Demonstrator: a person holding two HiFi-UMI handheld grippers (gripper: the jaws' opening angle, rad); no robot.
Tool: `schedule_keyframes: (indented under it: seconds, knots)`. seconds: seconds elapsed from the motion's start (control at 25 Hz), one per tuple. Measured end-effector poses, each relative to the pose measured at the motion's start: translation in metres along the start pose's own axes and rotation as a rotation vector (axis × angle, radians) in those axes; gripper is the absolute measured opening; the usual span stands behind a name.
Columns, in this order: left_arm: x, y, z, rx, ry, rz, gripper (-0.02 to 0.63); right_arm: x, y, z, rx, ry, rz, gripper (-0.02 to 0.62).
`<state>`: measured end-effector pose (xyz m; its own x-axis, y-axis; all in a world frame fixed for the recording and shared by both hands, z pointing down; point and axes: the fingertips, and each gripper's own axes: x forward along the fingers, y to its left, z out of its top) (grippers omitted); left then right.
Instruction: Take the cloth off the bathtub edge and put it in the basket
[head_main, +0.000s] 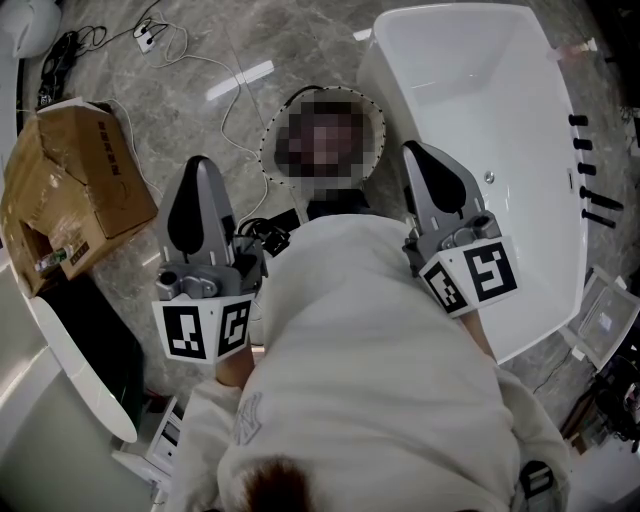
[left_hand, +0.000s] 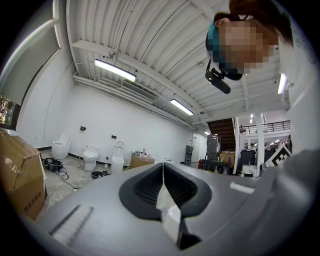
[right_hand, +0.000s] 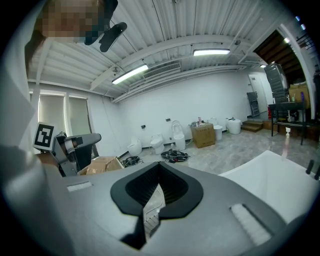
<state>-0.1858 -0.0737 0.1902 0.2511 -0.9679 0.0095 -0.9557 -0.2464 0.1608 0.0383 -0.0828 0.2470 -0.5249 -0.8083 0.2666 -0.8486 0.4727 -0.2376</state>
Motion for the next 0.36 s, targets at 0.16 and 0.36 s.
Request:
schedule_keyframes:
  seconds: [0.16,0.36]
  knots:
    - [0.0,0.0003,0.0003,0.001,-0.003,0.003,0.049,0.0004,-0.0005,-0.0004,0.0,0.001,0.0,-0.002]
    - [0.0017,0.0018,0.0011,0.0,-0.004,0.004,0.049,0.0024,-0.0002,0.0,-0.002,0.004,0.001,-0.002]
